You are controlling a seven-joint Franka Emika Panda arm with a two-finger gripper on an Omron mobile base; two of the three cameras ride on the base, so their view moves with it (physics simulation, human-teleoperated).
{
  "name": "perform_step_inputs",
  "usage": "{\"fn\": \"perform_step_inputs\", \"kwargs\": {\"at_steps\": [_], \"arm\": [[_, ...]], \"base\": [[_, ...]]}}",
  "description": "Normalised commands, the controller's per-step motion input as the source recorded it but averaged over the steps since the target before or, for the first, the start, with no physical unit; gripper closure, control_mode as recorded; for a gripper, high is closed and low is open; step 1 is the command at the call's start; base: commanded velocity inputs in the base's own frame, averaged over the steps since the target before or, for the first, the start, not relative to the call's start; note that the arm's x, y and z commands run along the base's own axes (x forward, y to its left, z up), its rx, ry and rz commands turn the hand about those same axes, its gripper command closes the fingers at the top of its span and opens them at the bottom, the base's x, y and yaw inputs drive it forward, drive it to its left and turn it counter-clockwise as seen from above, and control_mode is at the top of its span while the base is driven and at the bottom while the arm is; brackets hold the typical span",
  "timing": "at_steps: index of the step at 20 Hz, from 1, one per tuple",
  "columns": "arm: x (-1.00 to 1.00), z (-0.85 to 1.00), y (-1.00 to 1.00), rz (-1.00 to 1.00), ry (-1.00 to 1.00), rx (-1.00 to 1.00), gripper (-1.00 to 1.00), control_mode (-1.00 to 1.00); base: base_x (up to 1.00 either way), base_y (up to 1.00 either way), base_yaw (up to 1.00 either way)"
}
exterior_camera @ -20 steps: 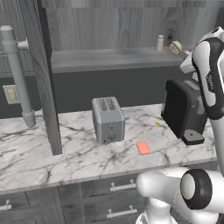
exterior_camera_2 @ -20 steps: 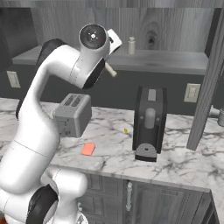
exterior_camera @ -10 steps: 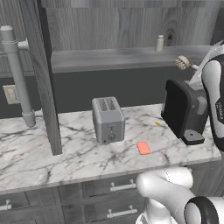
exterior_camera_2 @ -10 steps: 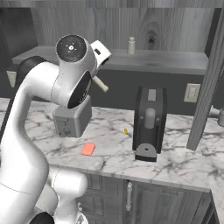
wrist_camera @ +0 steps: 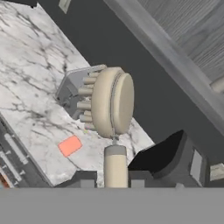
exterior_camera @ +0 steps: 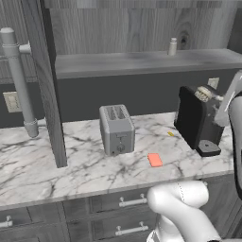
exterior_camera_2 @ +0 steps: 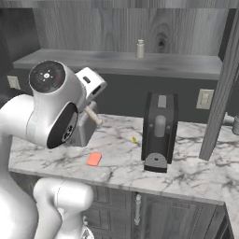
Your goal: Pick the bar soap and dish brush from the cabinet and place them on the counter.
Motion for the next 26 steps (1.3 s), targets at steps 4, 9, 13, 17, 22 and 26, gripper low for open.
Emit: {"fn": "perform_step_inputs", "kwargs": {"at_steps": [4,9,13,17,22,26], "arm": [[-0.57,-0.63,0.16,0.0,0.07,-0.05,1.0,-1.0],[-0.16,-0.74,0.18,0.0,0.03,-0.04,1.0,-1.0],[-0.01,-0.75,0.14,0.0,0.0,-0.02,1.0,-1.0],[0.04,-0.59,0.09,-0.01,0.0,-0.03,1.0,-1.0],[0.18,-0.45,0.06,-0.02,0.0,-0.03,1.0,-1.0],[0.18,-0.47,0.0,-0.02,0.0,-0.02,1.0,-1.0]], "base": [[0.0,0.0,0.0],[0.0,0.0,0.0],[0.0,0.0,0.0],[0.0,0.0,0.0],[0.0,0.0,0.0],[0.0,0.0,0.0]]}}
